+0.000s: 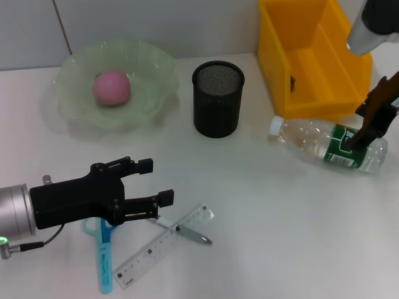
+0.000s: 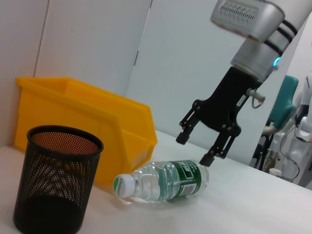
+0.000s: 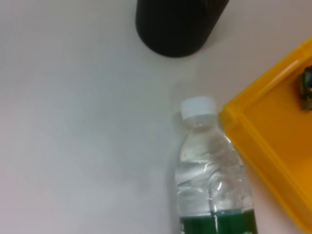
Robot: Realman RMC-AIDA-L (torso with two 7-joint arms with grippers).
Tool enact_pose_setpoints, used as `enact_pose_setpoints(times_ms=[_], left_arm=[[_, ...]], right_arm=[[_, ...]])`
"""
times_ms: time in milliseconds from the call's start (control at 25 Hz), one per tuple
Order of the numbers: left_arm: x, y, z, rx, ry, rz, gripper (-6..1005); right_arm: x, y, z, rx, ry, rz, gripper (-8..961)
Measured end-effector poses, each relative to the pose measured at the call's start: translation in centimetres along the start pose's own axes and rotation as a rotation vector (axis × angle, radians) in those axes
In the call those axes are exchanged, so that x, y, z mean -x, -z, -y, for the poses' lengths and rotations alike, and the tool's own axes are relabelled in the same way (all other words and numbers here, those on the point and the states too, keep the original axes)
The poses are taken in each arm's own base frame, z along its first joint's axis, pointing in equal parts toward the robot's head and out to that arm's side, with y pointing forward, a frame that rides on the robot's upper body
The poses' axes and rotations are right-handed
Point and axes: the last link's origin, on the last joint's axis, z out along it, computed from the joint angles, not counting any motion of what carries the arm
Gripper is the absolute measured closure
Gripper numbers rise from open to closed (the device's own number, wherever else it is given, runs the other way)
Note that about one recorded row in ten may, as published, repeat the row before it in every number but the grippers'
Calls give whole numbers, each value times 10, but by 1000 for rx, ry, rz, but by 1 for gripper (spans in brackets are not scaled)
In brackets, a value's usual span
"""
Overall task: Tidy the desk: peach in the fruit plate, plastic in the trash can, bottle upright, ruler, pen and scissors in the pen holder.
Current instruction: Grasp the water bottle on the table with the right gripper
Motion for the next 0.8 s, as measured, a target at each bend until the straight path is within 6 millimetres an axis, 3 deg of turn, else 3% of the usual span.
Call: enact_pose_setpoints(times_ms=[480, 800], left_arm=[[1, 1, 0, -2, 5, 0, 137], [1, 1, 0, -3, 5, 1, 137]], right_arm=[[4, -41, -5, -8, 45, -29, 169], [5, -54, -6, -14, 53, -34, 168]])
